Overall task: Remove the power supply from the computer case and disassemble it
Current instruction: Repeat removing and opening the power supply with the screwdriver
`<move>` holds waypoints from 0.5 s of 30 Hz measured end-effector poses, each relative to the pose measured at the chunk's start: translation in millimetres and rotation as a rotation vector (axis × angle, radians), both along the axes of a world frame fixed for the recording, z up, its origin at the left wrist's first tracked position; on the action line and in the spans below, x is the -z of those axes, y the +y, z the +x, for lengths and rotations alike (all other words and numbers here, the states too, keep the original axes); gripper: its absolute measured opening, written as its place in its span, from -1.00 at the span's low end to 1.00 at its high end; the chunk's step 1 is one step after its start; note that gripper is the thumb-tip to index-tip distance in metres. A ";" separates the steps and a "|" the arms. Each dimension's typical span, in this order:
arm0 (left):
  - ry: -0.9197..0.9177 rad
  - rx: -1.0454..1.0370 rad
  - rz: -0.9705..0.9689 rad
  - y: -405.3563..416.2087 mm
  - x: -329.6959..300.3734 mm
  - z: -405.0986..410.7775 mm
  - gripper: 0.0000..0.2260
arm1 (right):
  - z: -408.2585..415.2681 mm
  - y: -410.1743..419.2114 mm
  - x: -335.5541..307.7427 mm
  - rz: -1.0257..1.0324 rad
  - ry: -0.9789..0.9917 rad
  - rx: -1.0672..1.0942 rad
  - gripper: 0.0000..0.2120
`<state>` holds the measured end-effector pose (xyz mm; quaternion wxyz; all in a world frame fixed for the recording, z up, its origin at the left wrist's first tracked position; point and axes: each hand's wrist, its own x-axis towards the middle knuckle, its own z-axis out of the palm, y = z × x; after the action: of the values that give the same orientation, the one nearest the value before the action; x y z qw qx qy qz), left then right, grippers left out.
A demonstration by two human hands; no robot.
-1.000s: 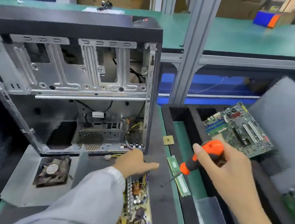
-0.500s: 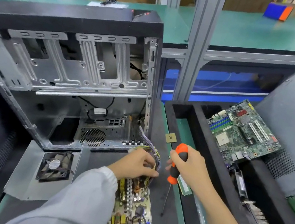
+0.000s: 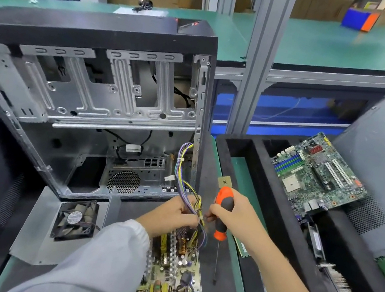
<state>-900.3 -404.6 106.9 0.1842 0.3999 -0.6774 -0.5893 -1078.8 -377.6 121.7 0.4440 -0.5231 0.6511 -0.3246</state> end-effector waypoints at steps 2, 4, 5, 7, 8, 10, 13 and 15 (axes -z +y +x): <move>-0.023 0.011 -0.056 4.1 4.2 5.5 -0.74 | -0.8 0.5 1.7 -0.069 0.122 -0.005 -0.82; -0.036 -0.040 -0.131 6.6 8.4 8.0 -0.73 | -2.2 2.1 2.7 -0.122 0.131 -0.018 -0.81; -0.035 -0.079 -0.168 7.0 9.6 7.5 -0.74 | -2.0 4.1 2.6 -0.128 0.095 -0.027 -0.81; -0.042 -0.117 -0.225 6.3 12.5 5.5 -0.71 | -0.6 8.0 2.3 -0.140 0.043 -0.042 -0.81; -0.041 -0.144 -0.246 5.9 13.0 4.4 -0.69 | 0.6 10.3 1.0 -0.157 0.033 -0.041 -0.79; -0.002 -0.225 -0.259 7.0 13.3 3.3 -0.63 | 4.0 14.0 -3.6 -0.198 -0.020 -0.014 -0.79; 0.036 -0.318 -0.327 9.5 16.8 3.5 -0.64 | 7.6 18.7 -9.4 -0.314 -0.057 0.038 -0.78; 0.052 -0.338 -0.361 11.4 17.9 2.1 -0.68 | 11.2 22.4 -11.0 -0.377 -0.065 0.064 -0.79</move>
<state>-898.2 -393.2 89.0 0.3659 0.4528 -0.6903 -0.4296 -1067.6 -355.2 132.7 0.3484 -0.5652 0.5804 -0.4715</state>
